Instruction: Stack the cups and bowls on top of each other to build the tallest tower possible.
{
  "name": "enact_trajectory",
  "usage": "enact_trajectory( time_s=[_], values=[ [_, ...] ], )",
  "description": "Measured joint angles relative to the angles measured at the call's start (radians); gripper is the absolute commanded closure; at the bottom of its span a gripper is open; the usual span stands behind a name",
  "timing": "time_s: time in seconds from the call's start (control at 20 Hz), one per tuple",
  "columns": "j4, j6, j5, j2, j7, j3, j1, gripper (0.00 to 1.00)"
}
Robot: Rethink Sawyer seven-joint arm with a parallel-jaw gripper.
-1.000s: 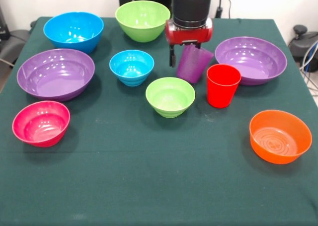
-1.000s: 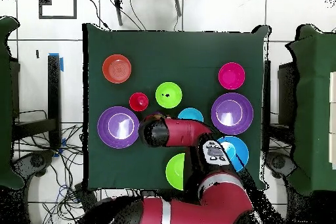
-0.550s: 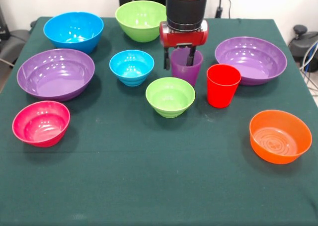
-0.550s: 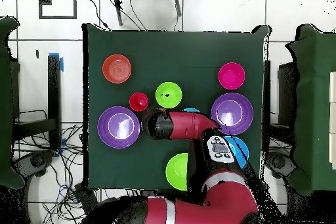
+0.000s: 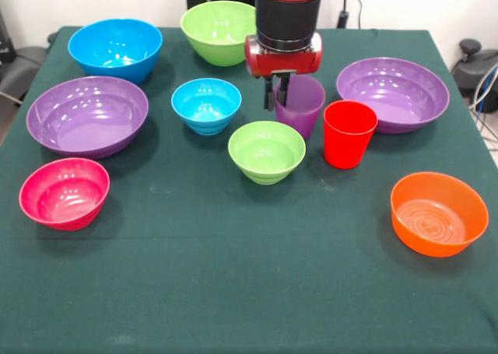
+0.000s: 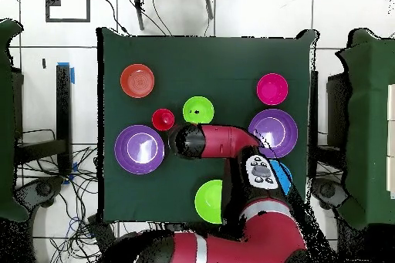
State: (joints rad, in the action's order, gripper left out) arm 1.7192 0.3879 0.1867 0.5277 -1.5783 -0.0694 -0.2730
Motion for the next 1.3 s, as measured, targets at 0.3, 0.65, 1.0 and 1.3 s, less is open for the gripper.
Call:
enact_trajectory(
  time_s=[0.3,0.65,1.0,1.3],
  values=[
    [0.000,0.016,0.000,0.001,0.000,0.000,0.000,1.00],
    [0.000,0.018,0.000,0.003,0.000,-0.001,0.000,1.00],
    [0.000,0.089,0.001,0.038,0.000,-0.022,-0.017,1.00],
    [-0.007,0.220,0.001,0.088,0.000,-0.051,-0.052,1.00]
  ],
)
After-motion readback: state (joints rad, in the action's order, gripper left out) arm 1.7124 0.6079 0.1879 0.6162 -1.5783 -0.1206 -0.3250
